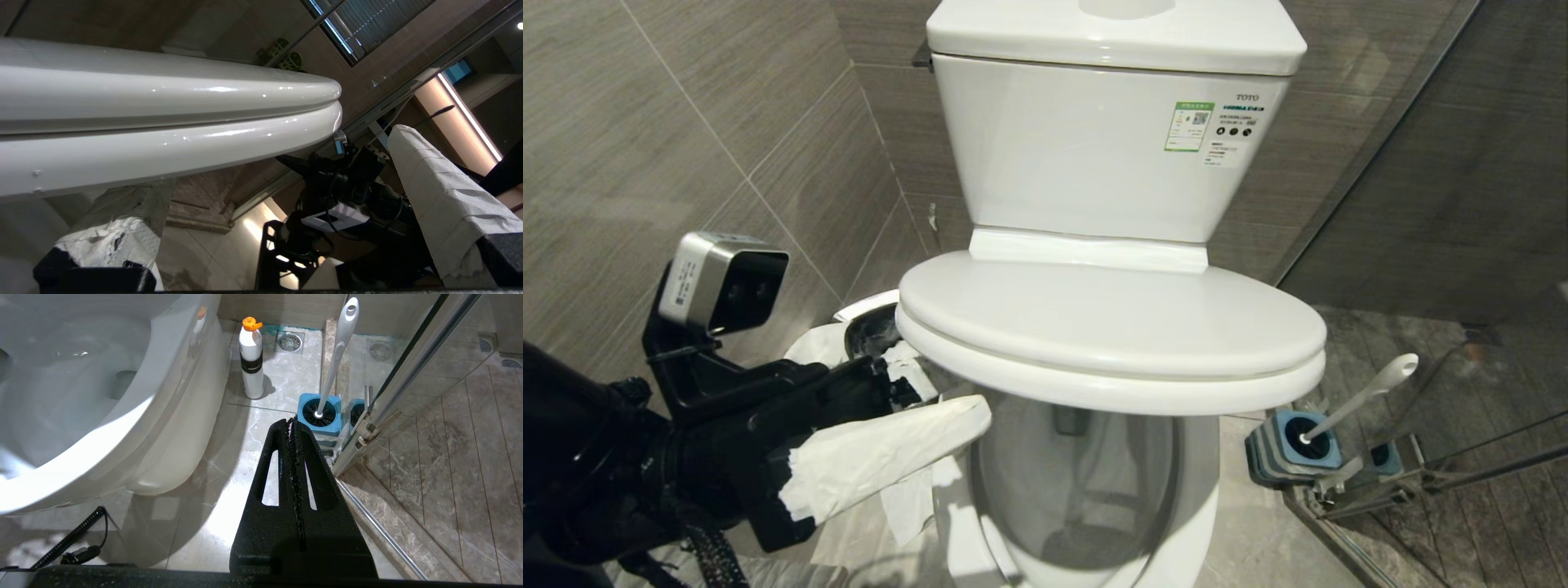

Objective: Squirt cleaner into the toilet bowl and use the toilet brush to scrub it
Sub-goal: Use the left hand to lift the toilet lid slightly

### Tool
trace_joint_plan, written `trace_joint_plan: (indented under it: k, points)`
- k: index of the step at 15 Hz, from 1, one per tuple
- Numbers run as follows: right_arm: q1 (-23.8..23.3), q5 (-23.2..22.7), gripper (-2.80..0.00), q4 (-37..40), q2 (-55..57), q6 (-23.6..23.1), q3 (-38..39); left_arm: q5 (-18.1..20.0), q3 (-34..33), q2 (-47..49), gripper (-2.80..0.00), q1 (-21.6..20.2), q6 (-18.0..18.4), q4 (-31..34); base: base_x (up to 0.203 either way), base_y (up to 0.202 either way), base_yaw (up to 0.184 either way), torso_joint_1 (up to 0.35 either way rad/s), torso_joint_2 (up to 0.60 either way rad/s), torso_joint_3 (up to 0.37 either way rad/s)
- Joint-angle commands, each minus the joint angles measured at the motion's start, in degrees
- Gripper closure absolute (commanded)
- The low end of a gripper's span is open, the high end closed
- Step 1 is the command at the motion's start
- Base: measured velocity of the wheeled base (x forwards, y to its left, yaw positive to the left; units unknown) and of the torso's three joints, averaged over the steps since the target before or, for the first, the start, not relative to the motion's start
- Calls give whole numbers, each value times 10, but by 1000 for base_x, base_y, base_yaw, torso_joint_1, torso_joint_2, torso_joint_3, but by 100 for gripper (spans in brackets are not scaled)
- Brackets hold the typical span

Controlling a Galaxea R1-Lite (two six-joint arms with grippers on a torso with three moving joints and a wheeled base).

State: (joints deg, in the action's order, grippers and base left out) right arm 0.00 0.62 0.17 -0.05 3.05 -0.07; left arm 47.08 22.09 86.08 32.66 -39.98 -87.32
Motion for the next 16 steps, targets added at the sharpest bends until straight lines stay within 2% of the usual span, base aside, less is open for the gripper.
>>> trace_joint_plan:
  k: [1, 3, 6, 7, 11, 16]
  points:
    - [0, 0, 0, 0, 0, 0, 1, 3, 17, 4, -280, 0, 7, -3, 0, 0, 0, 0, 0, 0]
    - [0, 0, 0, 0, 0, 0, 0, 2, 31, 14, -280, -1, 19, -3, 0, 0, 0, 0, 0, 0]
    - [0, 0, 0, 0, 0, 0, 0, 0, 82, 54, -280, -16, 90, -3, 0, 0, 0, 0, 0, 0]
    - [0, 0, 0, 0, 0, 0, 1, -2, 105, 61, -280, -21, 98, -3, 0, 0, 0, 0, 0, 0]
    - [0, 0, 0, 0, 0, 0, 0, -6, 191, 93, -280, -24, 108, -3, 0, 0, 0, 0, 0, 0]
    - [0, 0, 0, 0, 0, 0, 0, -28, 243, 112, -280, -32, 115, -3, 0, 0, 0, 0, 0, 0]
